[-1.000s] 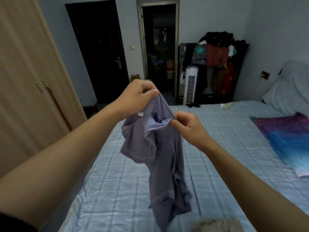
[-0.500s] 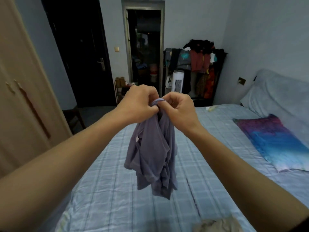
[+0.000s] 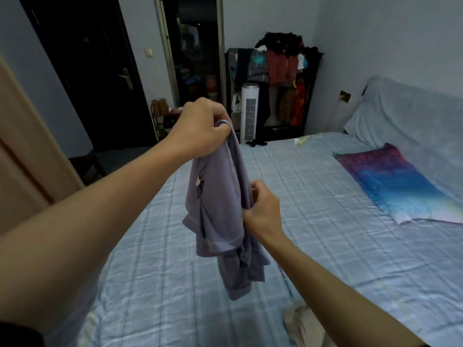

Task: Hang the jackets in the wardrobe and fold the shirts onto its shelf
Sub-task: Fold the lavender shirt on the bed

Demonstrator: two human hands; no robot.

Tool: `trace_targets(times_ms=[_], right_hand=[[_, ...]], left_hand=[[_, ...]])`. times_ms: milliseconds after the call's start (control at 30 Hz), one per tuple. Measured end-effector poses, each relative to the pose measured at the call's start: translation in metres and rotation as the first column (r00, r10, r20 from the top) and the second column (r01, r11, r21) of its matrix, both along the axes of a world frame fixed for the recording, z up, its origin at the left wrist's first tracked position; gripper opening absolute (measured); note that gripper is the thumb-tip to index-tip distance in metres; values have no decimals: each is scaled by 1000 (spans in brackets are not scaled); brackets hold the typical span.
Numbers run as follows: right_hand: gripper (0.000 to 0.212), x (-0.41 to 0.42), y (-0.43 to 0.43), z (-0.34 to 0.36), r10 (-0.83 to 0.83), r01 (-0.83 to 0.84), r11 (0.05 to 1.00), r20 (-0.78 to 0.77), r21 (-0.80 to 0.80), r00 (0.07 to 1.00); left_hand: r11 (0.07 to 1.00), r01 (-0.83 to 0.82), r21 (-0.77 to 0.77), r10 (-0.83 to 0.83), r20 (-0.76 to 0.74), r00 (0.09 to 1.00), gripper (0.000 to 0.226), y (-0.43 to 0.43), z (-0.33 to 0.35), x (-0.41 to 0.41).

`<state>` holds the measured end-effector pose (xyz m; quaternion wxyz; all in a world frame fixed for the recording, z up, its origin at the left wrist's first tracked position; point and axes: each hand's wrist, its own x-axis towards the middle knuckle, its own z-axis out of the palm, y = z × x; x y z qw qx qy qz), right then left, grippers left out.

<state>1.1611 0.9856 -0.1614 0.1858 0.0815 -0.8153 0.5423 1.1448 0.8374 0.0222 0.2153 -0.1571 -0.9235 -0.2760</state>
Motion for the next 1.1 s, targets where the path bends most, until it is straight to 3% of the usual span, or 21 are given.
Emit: trace_targets(times_ms=[133,333,467,600,733,900,1100], right_hand=[[20,1,2,-30,-101,84,982,90,172,991],[19,-15,30,-16,-107,94,944,25,316,994],[23,-28,60,7,-150,169,882,-77,440,986],[25,-31,80,29,-89,151,807,-135,572,987],[21,-23,90,30,-44,127,730,-139,671,989],[24,3,97,6,-7,78,696,-102,714,995],[24,32,100,-45,120,-208,617,170,759,978]], left_hand=[[999,-38,-21,36,-61,998,19,-8,9,10],[972,-6,-236,-10,-67,998,17,-52,2,26],[894,75,-442,-68,30,997,10,-88,-16,33],[791,124,-599,-26,170,985,24,-102,-41,39],[801,156,-578,-27,226,974,38,-107,-71,50],[809,183,-559,-13,294,956,30,-114,-111,64],[789,239,-566,78,478,875,25,-120,-186,88]])
